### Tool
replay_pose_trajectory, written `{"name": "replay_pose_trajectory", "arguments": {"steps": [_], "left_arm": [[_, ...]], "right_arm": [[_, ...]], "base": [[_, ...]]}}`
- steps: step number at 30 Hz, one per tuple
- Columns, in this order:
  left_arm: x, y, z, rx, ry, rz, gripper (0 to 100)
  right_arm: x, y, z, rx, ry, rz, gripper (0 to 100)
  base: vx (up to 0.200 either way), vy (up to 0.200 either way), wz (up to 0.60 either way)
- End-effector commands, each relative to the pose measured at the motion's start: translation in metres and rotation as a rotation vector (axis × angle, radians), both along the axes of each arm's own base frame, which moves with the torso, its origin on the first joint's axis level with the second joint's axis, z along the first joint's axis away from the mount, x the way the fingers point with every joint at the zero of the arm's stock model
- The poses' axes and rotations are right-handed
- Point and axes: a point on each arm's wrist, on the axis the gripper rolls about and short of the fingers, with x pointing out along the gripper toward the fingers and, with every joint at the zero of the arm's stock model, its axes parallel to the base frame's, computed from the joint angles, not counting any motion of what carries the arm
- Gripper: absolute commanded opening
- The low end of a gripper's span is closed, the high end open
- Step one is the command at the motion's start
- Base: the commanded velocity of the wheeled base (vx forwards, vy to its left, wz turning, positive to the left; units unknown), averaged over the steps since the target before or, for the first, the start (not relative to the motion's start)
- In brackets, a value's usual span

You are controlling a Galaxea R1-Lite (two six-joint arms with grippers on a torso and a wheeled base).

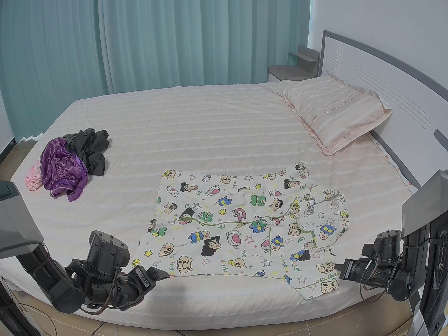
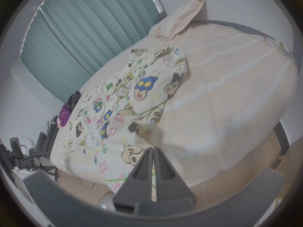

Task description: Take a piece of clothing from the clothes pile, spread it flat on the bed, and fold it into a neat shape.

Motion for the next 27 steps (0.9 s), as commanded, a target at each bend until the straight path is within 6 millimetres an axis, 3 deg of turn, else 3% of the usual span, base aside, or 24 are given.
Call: {"name": "replay_pose_trajectory", "arguments": {"steps": [1,5,6,14,21,27], "left_arm": [[0.000,0.000,0.000,0.000,-0.001,-0.001,100],[0.000,0.000,0.000,-0.001,0.000,0.000,100],[0.000,0.000,0.000,-0.001,-0.002,0.000,100],[0.000,0.000,0.001,-0.004,-0.004,-0.001,100],[0.000,0.000,0.001,-0.003,-0.006,0.000,100],[0.000,0.000,0.001,-0.003,-0.005,0.000,100]], "right_arm": [[0.009,-0.014,0.002,-0.019,-0.047,-0.041,0],[0.006,-0.014,-0.008,-0.025,-0.001,-0.032,0],[0.006,-0.014,-0.008,-0.025,-0.001,-0.032,100],[-0.013,-0.013,0.004,0.052,0.027,0.078,100],[-0.018,-0.002,-0.016,0.037,0.115,0.147,100],[-0.018,0.001,-0.014,0.038,0.107,0.163,100]], "base": [[0.000,0.000,0.00],[0.000,0.000,0.00],[0.000,0.000,0.00],[0.000,0.000,0.00],[0.000,0.000,0.00],[0.000,0.000,0.00]]}}
